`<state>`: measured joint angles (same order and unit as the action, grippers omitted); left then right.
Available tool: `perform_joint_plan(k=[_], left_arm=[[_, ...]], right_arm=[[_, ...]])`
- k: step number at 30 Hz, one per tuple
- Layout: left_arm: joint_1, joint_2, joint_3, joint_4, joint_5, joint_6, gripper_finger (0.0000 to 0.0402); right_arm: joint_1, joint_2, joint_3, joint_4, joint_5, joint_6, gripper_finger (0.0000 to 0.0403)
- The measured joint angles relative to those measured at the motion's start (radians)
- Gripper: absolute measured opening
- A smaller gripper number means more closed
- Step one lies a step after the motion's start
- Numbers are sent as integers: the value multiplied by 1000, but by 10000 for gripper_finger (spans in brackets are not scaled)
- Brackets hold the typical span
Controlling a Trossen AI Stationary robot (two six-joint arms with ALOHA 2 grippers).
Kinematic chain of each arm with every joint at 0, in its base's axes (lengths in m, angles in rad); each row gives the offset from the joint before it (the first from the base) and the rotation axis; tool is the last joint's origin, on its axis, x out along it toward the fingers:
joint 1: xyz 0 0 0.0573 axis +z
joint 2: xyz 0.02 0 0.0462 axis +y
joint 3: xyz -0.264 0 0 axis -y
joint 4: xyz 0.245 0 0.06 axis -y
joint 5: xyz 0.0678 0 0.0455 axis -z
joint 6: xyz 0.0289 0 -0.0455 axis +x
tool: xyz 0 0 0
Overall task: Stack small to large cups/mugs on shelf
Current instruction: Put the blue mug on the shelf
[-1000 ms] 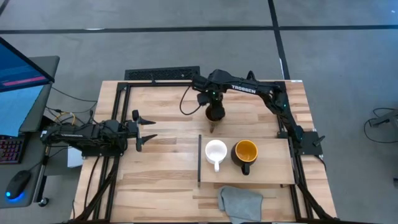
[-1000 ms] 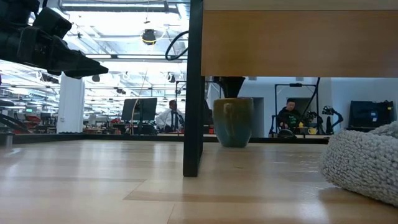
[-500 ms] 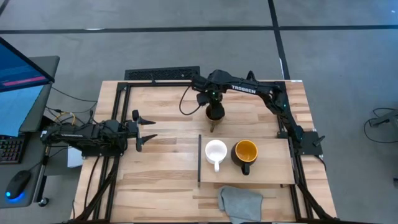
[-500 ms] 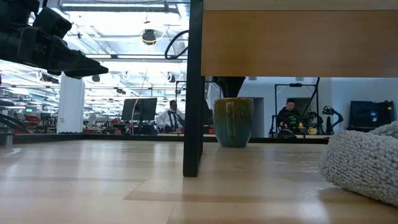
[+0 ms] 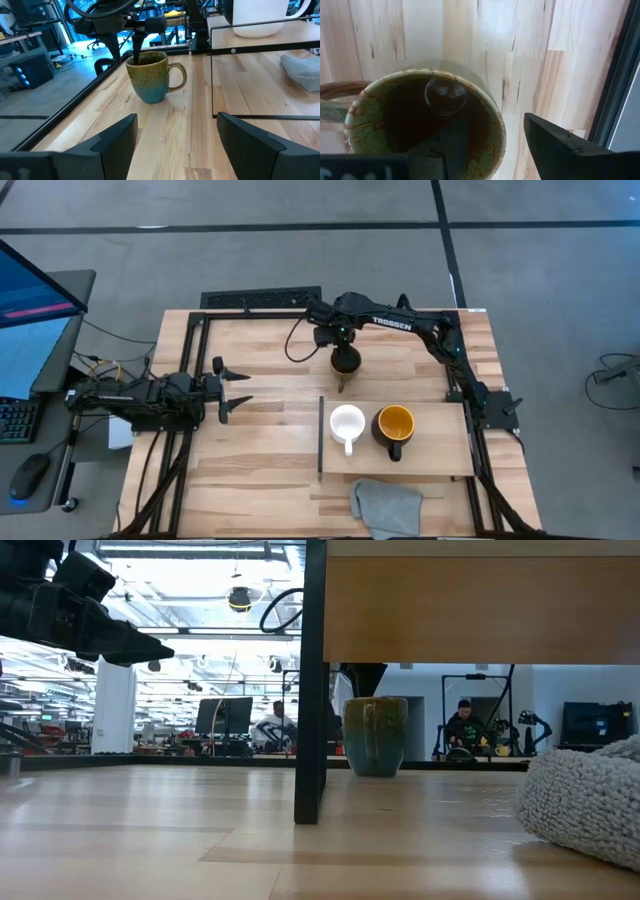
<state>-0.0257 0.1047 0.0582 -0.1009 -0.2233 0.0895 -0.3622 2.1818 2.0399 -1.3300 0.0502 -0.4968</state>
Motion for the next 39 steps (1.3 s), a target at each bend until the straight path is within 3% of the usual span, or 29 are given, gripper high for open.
perform_joint_plan(k=[39], left_arm=[[0, 0, 0, 0, 0, 0, 266]], right_arm=[[4, -3, -16, -20, 3, -26, 210]])
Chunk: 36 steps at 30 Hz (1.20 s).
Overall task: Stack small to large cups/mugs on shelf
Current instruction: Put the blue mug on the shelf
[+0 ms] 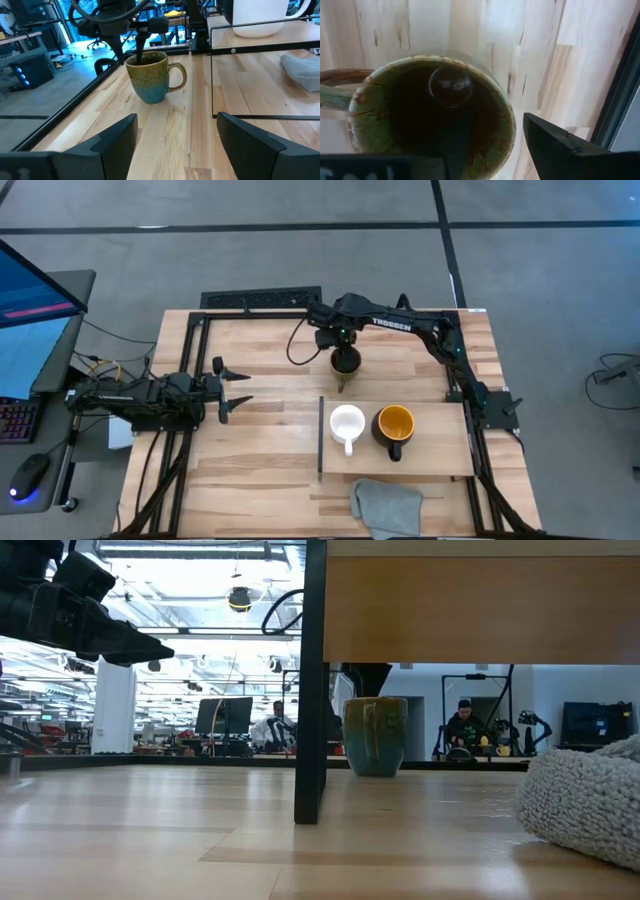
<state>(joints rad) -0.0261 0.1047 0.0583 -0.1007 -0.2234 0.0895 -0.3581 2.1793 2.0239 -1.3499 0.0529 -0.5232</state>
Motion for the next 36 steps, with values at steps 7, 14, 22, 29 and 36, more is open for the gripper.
perform_joint_plan(k=[7, 14, 22, 29, 36], left_arm=[[0, 0, 0, 0, 0, 0, 266], [0, 0, 0, 0, 0, -6, 266], [0, 0, 0, 0, 0, -7, 266], [0, 0, 0, 0, 0, -7, 266], [0, 0, 0, 0, 0, -7, 266]], right_arm=[[-4, 0, 0, 18, 0, -1, 177], [-3, 0, 0, 28, -1, -1, 156], [-9, 0, 0, 29, -1, -7, 150], [-9, 0, 0, 23, -1, 1, 150], [-9, 1, 0, 23, -1, 0, 146]])
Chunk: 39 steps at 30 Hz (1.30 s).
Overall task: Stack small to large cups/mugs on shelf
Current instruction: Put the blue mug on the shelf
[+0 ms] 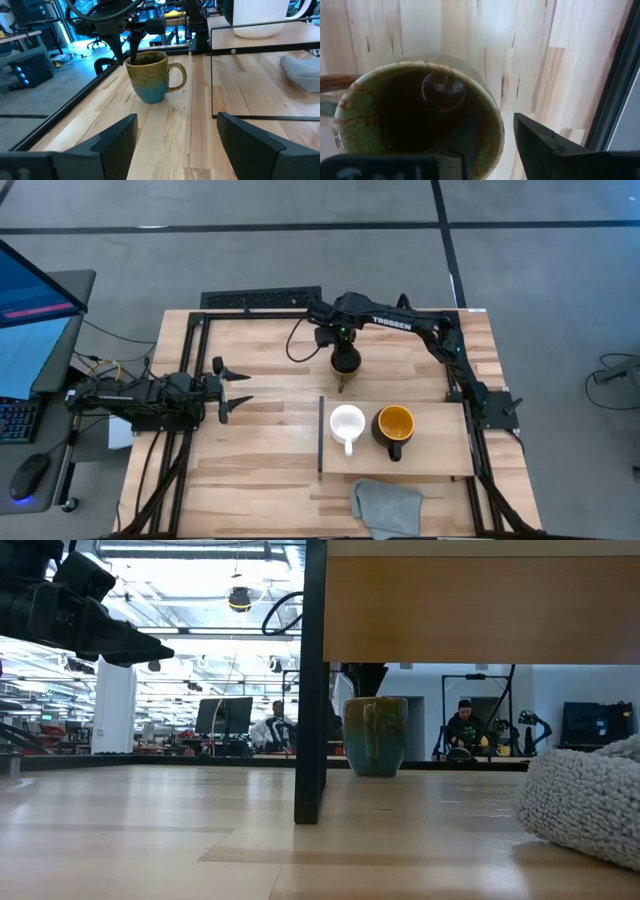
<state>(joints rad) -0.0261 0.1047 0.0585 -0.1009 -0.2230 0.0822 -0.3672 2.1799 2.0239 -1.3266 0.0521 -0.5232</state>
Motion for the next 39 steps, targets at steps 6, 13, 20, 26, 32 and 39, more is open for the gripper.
perform_joint_plan(k=[6, 13, 20, 26, 32, 39], left_arm=[[0, 0, 0, 0, 0, 0, 266], [0, 0, 0, 0, 0, 0, 266], [0, 0, 0, 0, 0, 0, 266], [0, 0, 0, 0, 8, 0, 266], [0, 0, 0, 0, 8, 1, 266], [0, 0, 0, 0, 8, 1, 266]], right_arm=[[0, 0, 0, 8, 0, 7, 138], [-1, 0, 0, 27, -2, 23, 134], [0, 27, -11, 41, -4, 53, 132], [6, 94, -39, -7, 4, 44, 134], [6, 104, -39, 3, -13, 30, 121], [6, 93, -39, -3, -2, 28, 77]])
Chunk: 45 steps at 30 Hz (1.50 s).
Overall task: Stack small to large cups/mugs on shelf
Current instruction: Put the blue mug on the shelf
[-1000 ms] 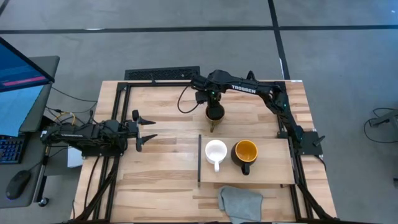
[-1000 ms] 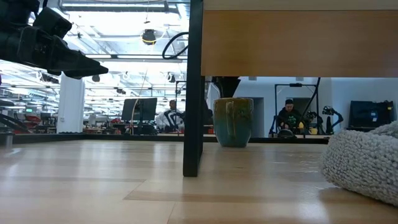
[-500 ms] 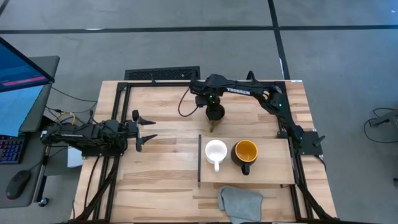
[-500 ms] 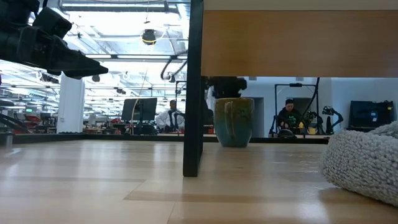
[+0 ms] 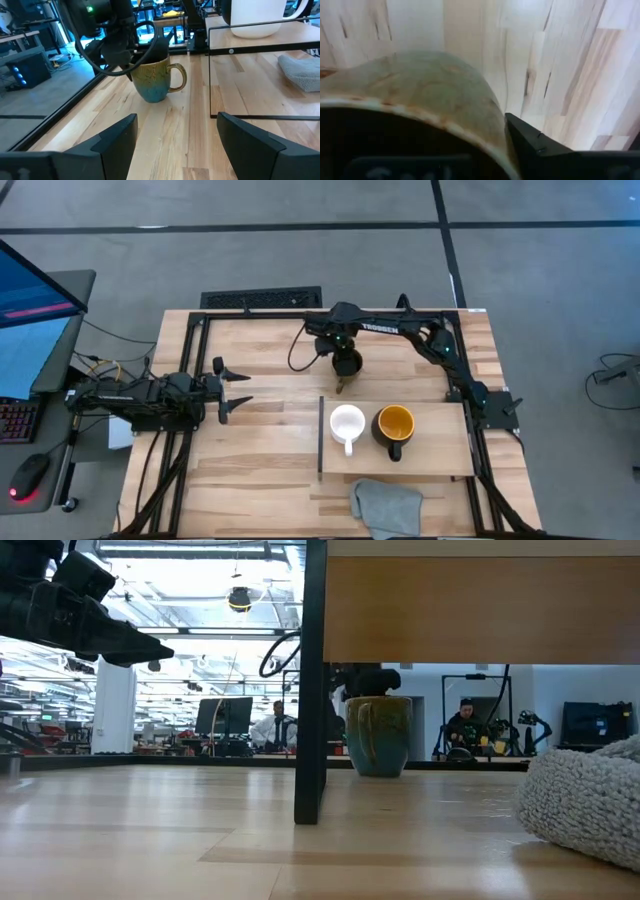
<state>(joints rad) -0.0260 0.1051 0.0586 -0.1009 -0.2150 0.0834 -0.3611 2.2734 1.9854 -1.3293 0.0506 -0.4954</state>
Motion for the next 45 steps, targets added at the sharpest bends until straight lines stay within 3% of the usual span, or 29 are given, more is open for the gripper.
perform_joint_plan(k=[4, 18, 27, 33, 45], left_arm=[[0, 0, 0, 0, 0, 1, 266], [0, 0, 0, 0, 0, 1, 266], [0, 0, 0, 0, -1, 2, 266], [0, 0, 0, 0, -1, 2, 266], [0, 0, 0, 0, -2, 11, 266]], right_arm=[[0, -1, 0, -7, 2, -9, 42], [20, -2, 37, -54, 60, -10, 42], [35, -2, 196, -138, 95, 3, 42], [54, -4, 360, -250, 215, 10, 42], [71, -212, 351, -249, 212, 164, 42]])
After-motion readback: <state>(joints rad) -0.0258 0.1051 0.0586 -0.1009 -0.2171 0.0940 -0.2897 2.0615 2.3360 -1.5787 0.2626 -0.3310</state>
